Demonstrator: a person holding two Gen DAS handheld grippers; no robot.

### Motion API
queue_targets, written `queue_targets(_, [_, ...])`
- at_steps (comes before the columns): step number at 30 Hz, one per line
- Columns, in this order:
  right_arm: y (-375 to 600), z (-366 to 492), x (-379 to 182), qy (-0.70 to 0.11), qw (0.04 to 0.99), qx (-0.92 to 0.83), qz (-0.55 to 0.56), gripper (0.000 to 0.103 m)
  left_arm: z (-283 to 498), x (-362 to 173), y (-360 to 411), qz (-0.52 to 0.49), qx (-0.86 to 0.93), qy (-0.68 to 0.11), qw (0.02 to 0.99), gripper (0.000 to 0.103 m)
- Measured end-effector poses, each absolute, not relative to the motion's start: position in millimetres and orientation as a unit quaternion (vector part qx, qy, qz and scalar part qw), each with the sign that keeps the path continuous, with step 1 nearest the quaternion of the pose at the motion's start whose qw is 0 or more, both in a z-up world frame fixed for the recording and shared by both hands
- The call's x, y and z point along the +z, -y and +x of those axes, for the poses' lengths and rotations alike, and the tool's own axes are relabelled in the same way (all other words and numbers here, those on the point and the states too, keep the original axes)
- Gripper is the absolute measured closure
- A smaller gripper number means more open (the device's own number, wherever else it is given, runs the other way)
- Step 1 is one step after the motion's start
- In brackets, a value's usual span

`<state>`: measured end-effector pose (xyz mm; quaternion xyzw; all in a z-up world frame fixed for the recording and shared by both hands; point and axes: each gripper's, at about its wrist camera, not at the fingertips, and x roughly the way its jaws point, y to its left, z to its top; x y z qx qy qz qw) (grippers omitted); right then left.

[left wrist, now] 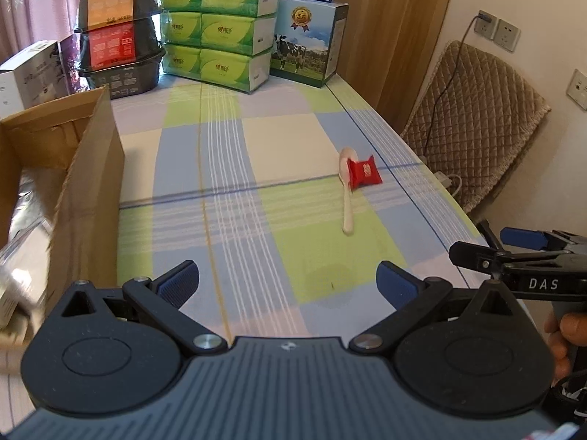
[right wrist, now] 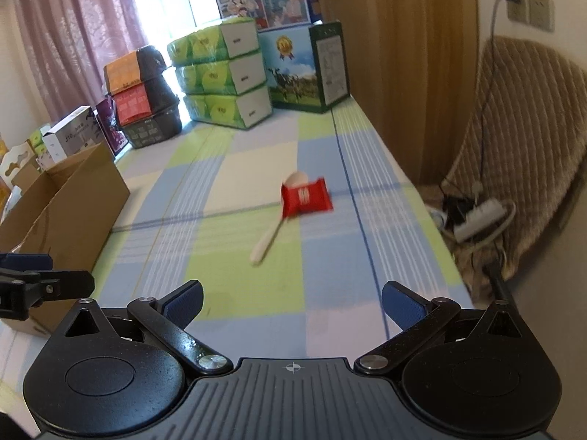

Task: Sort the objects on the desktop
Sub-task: 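Move both tools back toward the red packet and wooden spoon, then grasp the red packet with the right tool while the left tool grasps the wooden spoon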

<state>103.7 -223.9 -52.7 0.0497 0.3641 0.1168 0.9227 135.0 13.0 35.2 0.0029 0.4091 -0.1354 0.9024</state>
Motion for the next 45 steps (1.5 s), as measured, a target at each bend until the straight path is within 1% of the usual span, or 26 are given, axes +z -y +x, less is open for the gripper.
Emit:
queue_targets(7, [223,160,-79,-0.362,0.922,0.134,0.028,0.002,178,13,-3,0.007,-0.127,-0.423,0.897,0.002])
queue_targets(13, [218,205,-101,-0.360,0.921,0.149,-0.001,0.004,208,-1,5,0.010,-0.128,-0.418,0.899,0.002])
queue_targets(19, [215,246,-124,-0.368,0.917,0.156,0.003,0.015,234,-13,5,0.001,-0.122,-0.416,0.901,0.002])
queue_targets(28, [205,276,-137,-0.367,0.916,0.164,-0.002,0.024,259,-32,12,0.004,-0.130,-0.418,0.899,0.002])
queue_targets(30, [204,281,-139,-0.366,0.917,0.159,0.001,0.027,263,-36,13,0.003,-0.132,-0.419,0.898,0.002])
queue_targets(32, [204,285,-142,-0.367,0.917,0.154,0.005,0.033,265,-39,14,0.002,-0.136,-0.420,0.897,0.002])
queue_targets(33, [204,287,-143,-0.369,0.916,0.155,0.005,0.038,265,-40,15,0.002,-0.137,-0.420,0.897,0.002])
queue_targets(34, [204,288,-144,-0.370,0.916,0.155,0.002,0.042,266,-41,16,0.003,-0.139,-0.420,0.897,0.002])
queue_targets(36, [204,287,-145,-0.369,0.916,0.156,0.000,0.055,267,-43,18,0.006,-0.141,-0.421,0.896,0.002])
queue_targets(38, [206,284,-144,-0.365,0.919,0.151,-0.003,0.061,268,-45,21,0.008,-0.145,-0.422,0.895,0.002])
queue_targets(40, [210,280,-143,-0.364,0.920,0.146,-0.005,0.064,269,-47,26,0.011,-0.151,-0.423,0.893,0.003])
queue_targets(43, [217,272,-140,-0.360,0.923,0.137,-0.011,0.065,270,-50,39,0.018,-0.170,-0.423,0.890,0.006])
queue_targets(45, [224,265,-138,-0.360,0.924,0.131,-0.010,0.065,271,-54,52,0.025,-0.189,-0.422,0.886,0.016])
